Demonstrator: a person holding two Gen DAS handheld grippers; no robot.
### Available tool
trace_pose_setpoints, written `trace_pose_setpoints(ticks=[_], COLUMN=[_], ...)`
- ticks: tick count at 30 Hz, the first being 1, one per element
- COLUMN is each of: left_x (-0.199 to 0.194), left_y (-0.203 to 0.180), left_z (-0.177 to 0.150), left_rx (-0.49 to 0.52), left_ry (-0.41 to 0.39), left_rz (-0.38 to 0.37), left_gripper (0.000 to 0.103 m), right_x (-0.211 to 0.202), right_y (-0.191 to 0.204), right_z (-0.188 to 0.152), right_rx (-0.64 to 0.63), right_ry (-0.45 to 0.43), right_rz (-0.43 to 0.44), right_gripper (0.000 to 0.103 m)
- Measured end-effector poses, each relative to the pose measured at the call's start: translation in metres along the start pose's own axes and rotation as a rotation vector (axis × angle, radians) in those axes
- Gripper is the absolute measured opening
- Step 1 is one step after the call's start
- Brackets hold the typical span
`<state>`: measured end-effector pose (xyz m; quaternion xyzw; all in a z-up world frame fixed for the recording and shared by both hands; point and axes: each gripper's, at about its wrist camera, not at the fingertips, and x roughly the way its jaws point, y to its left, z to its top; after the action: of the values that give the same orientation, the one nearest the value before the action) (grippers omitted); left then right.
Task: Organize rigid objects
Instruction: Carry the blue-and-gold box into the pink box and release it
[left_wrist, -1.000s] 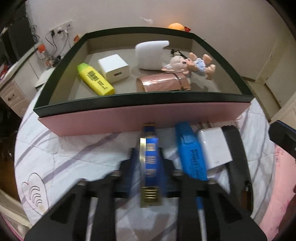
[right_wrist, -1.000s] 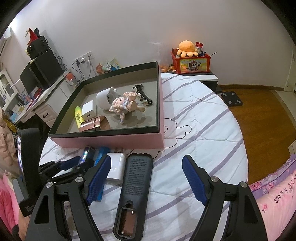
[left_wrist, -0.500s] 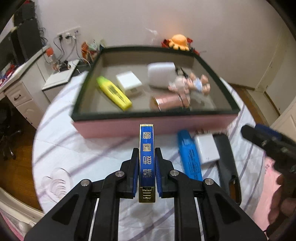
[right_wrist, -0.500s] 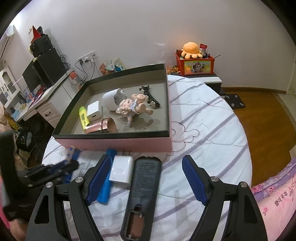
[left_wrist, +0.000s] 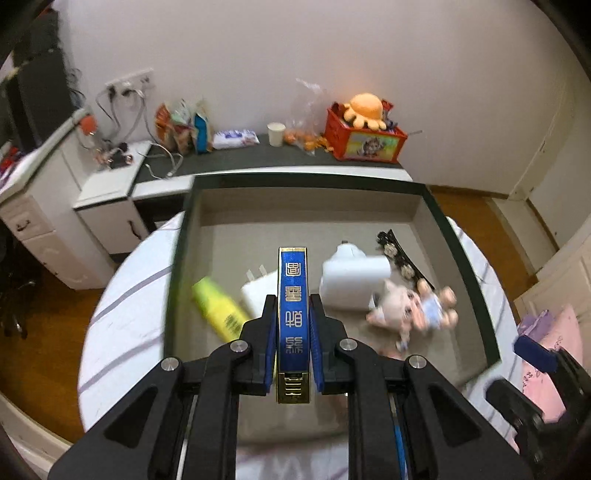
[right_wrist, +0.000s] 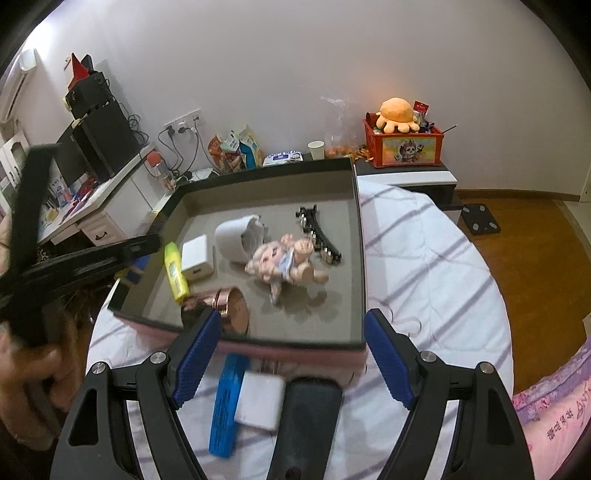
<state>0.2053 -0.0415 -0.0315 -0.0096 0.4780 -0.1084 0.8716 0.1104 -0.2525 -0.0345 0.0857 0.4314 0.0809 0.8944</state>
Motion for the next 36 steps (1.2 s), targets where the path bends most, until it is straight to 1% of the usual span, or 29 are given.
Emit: trace_pose_setpoints(ticks=[5, 7, 8, 12, 13, 15, 17, 18, 19, 20, 21, 22, 26, 30, 36], left_x=[0.047, 0.063, 0.07, 0.092, 0.092, 0.093, 0.091, 0.089, 0.087, 0.083, 0.079, 0.074, 0.053, 0.02, -0.04], left_y=[-0.004, -0.004, -0.005, -0.009, -0.009, -0.012, -0.015, -0.016, -0.014, -0.012, -0.009, -0.008, -0.006, -0.003, 0.01], left_z=[0.027, 0.035, 0.038, 0.042, 0.042, 0.042, 0.04, 0.04, 0.04, 0.039, 0.038, 0.036, 0.025, 0.007, -0.037], left_rx=[0.012, 0.005, 0.005, -0.013, -0.012, 0.002, 0.015, 0.017, 0.014, 0.008, 0.001, 0.003, 0.013, 0.006, -0.047], left_ry=[0.064, 0.099, 0.109, 0.16, 0.161, 0.162, 0.155, 0.149, 0.141, 0.129, 0.11, 0.09, 0.055, -0.011, -0.112], left_rz=[-0.025, -0.047, -0.044, -0.063, -0.063, -0.043, 0.005, 0.026, 0.05, 0.059, 0.061, 0.056, 0.054, 0.066, 0.109], left_gripper=[0.015, 0.015, 0.015, 0.015, 0.016, 0.016, 0.027, 0.042, 0.062, 0.073, 0.089, 0.097, 0.098, 0.099, 0.1], right_x=[0.009, 0.011, 0.013, 0.017, 0.019, 0.021, 0.023, 0.024, 0.024, 0.023, 0.023, 0.021, 0.012, 0.003, -0.014], right_y=[-0.008, -0.012, -0.014, -0.018, -0.019, -0.019, -0.019, -0.018, -0.016, -0.014, -0.014, -0.012, -0.004, 0.004, 0.016], right_z=[0.018, 0.022, 0.025, 0.03, 0.03, 0.03, 0.03, 0.03, 0.029, 0.028, 0.028, 0.028, 0.024, 0.018, 0.004], right_rx=[0.011, 0.016, 0.02, 0.024, 0.026, 0.029, 0.03, 0.028, 0.026, 0.024, 0.023, 0.021, 0.006, 0.0, -0.017], right_ry=[-0.003, -0.005, -0.006, -0.003, -0.001, 0.003, 0.009, 0.01, 0.011, 0.012, 0.011, 0.008, -0.003, -0.013, -0.023], right_rz=[-0.016, -0.02, -0.021, -0.024, -0.025, -0.025, -0.02, -0.019, -0.018, -0.016, -0.014, -0.013, -0.014, -0.015, -0.014], right_gripper=[0.081, 0.08, 0.08, 0.08, 0.08, 0.08, 0.08, 0.08, 0.081, 0.081, 0.08, 0.08, 0.081, 0.081, 0.081])
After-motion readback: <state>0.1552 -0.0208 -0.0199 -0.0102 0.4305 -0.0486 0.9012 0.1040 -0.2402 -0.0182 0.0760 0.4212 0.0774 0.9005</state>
